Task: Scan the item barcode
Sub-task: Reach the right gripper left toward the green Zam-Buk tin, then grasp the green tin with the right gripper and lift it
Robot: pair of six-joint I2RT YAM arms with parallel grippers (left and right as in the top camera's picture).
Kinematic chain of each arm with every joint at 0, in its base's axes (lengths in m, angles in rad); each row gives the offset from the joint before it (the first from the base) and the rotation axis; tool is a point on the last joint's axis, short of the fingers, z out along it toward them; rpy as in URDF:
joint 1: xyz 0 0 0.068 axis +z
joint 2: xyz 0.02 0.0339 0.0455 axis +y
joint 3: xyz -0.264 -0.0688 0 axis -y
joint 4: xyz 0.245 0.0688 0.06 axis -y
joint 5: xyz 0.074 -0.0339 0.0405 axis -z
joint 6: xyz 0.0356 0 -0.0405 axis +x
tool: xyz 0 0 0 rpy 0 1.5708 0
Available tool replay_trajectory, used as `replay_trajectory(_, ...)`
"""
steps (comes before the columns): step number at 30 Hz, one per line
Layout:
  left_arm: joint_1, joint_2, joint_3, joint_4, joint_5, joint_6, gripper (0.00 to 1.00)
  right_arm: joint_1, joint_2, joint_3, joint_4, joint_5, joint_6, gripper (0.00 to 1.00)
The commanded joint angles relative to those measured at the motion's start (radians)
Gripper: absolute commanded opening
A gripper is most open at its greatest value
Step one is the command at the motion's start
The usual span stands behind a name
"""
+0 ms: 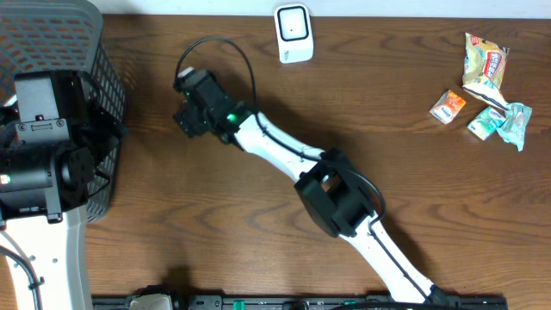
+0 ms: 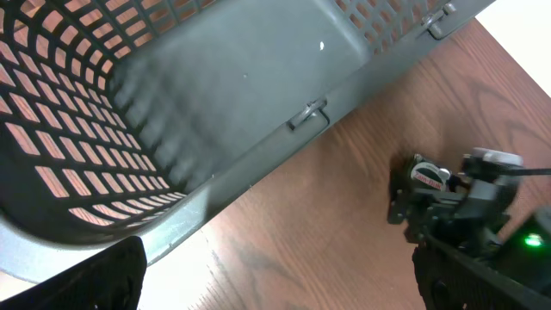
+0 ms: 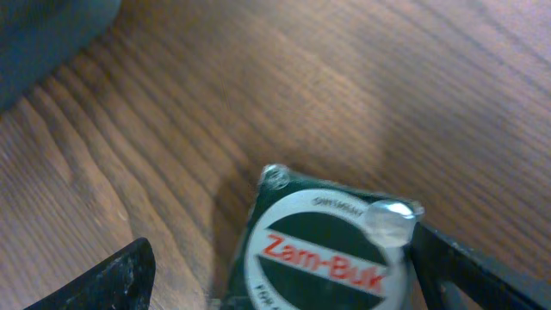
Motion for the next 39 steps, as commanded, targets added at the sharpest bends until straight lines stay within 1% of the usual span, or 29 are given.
replay_trajectory(1,0.005,0.001,-0.005,-0.003,-0.01,-0.016,0.98,0.024,0.024,0.01,-0.011,0.116,-0.075,0.87)
replay_trajectory(4,0.005,0.001,-0.005,-0.003,-0.01,-0.016,0.98,0.024,0.034,0.01,-0.04,0.115,-0.082,0.86)
replay_trajectory(8,0.005,0.001,-0.005,-0.003,-0.01,-0.016,0.98,0.022,0.037,0.01,-0.058,0.116,-0.082,0.78)
replay_trajectory(9,0.005,0.001,-0.005,-0.003,-0.01,-0.016,0.98,0.021,0.037,0.01,-0.063,0.121,-0.082,0.78)
replay_trajectory(13,0.005,0.001,-0.005,-0.003,-0.01,-0.016,0.98,0.019,0.037,0.01,-0.066,0.178,-0.082,0.79)
replay_trajectory(16,0.005,0.001,-0.005,-0.003,-0.01,-0.016,0.98,0.018,0.037,0.01,-0.066,0.151,-0.076,0.8)
replay_trajectory(21,0.005,0.001,-0.005,-0.003,-0.01,-0.016,0.98,0.015,0.037,0.01,-0.083,0.152,-0.021,0.79)
replay_trajectory(23,0.005,0.001,-0.005,-0.003,-0.01,-0.016,0.98,0.01,0.037,0.01,-0.086,0.151,-0.002,0.75)
replay_trajectory(26,0.005,0.001,-0.005,-0.003,-0.01,-0.016,0.98,0.008,0.036,0.01,-0.09,0.151,0.001,0.64)
replay_trajectory(29,0.005,0.001,-0.005,-0.003,-0.01,-0.016,0.98,0.01,0.037,0.01,-0.134,0.151,0.009,0.61)
replay_trajectory(32,0.005,0.001,-0.005,-0.003,-0.01,-0.016,0.98,0.007,0.032,0.011,-0.169,0.152,0.009,0.61)
replay_trajectory(37,0.005,0.001,-0.005,-0.003,-0.01,-0.016,0.98,0.006,-0.018,0.011,-0.254,0.151,0.024,0.56)
replay_trajectory(39,0.005,0.001,-0.005,-0.003,-0.01,-0.016,0.98,0.005,-0.05,0.011,-0.285,0.151,0.024,0.51)
